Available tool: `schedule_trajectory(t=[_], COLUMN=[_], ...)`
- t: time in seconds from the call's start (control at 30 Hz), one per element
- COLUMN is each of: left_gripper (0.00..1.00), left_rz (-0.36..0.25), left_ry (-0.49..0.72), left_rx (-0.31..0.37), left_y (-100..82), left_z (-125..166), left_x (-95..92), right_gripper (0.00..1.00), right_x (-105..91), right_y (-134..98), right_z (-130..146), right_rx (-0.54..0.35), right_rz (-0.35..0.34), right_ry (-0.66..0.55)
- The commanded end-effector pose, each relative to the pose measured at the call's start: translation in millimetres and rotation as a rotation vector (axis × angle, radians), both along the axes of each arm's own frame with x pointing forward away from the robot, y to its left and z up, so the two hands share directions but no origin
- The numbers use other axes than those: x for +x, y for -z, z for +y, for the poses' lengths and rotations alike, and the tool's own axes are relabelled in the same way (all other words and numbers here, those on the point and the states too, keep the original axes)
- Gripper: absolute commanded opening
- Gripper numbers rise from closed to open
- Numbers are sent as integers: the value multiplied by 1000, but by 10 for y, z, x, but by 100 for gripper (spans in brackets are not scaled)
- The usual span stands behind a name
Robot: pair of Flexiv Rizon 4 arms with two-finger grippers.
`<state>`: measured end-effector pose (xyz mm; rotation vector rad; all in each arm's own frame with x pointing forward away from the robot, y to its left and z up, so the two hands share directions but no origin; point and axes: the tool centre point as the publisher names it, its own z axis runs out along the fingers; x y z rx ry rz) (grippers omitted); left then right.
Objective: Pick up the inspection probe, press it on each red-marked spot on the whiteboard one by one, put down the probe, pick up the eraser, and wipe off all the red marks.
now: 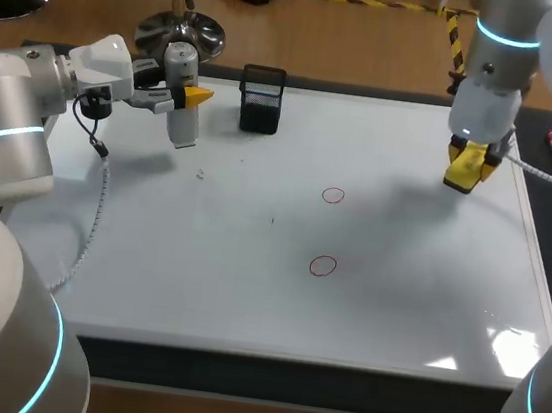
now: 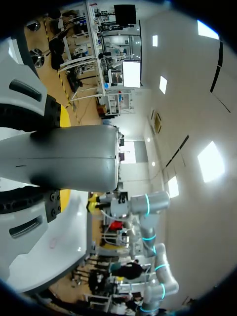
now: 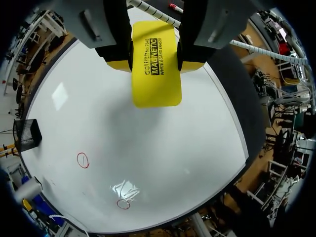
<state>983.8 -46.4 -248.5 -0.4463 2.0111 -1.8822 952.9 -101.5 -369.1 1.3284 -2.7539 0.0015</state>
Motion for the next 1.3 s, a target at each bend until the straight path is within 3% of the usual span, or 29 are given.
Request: schedule_trajectory(t=[0.03, 0.2, 0.4, 1.3], left_gripper=[0, 0, 0, 0], left_rz=[0, 0, 0, 0], left_ry=[-2, -2, -2, -2], left_rx=[1, 1, 1, 1], left_y=[-12, -12, -12, -12], left_z=[-4, -4, -4, -4], left_x=[-2, -2, -2, -2], right_gripper=[0, 0, 0, 0], right_x=[235, 485, 655, 675], right_y=[0, -11, -53, -68], right_z=[6, -4, 41, 64], right_rx=[-9, -13, -14, -7], right_rz=[22, 26, 22, 15], right_ry=[-4, -17, -32, -39])
